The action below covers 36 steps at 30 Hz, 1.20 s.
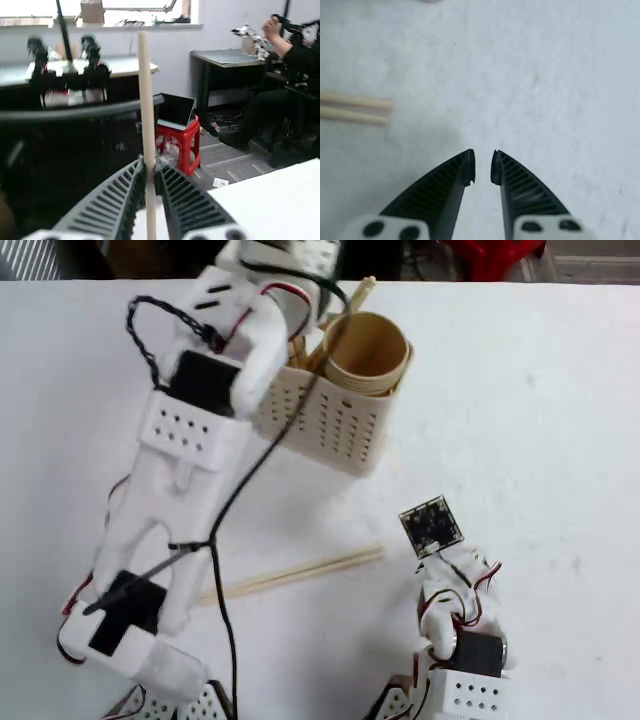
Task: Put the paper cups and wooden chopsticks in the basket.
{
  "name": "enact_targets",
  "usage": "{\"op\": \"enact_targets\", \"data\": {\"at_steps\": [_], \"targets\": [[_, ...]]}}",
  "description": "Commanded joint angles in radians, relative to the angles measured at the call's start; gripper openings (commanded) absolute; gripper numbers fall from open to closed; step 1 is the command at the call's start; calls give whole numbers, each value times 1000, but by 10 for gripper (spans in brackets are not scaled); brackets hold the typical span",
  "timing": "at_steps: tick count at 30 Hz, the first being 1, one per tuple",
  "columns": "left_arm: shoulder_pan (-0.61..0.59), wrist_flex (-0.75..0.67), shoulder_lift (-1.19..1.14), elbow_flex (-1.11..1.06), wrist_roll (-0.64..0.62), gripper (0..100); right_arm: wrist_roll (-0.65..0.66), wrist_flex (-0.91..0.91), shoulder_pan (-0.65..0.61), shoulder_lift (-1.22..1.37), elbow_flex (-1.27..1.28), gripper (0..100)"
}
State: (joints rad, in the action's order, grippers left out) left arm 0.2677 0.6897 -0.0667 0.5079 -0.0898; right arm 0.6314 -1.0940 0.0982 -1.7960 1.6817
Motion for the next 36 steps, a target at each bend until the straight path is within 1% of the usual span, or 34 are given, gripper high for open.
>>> {"op": "enact_targets", "data": {"at_steps": [1,4,16,18,21,25,26,27,30,31,33,34,36], "targets": [[-36,57,-8,97,-66,51,6,8,4,5,9,70],[-36,86,-8,110,-71,76,6,8,4,5,9,70],[-36,91,-8,107,-66,76,6,8,4,5,9,70],[-36,127,-7,109,-64,76,6,8,4,5,9,70],[-36,282,12,120,-64,76,6,8,4,5,9,70],[-30,615,94,124,-63,76,6,8,4,5,9,70],[-28,692,119,123,-44,76,6,8,4,5,9,70],[-28,763,145,117,0,76,6,8,4,5,9,70],[-28,953,191,114,212,76,6,8,4,5,9,70],[-28,1003,194,114,258,76,6,8,4,5,9,70],[-33,1092,196,110,290,74,6,8,4,5,9,70],[-35,1102,197,84,298,72,6,8,4,5,9,70],[-28,1080,206,-37,324,45,6,8,4,5,9,70]]}}
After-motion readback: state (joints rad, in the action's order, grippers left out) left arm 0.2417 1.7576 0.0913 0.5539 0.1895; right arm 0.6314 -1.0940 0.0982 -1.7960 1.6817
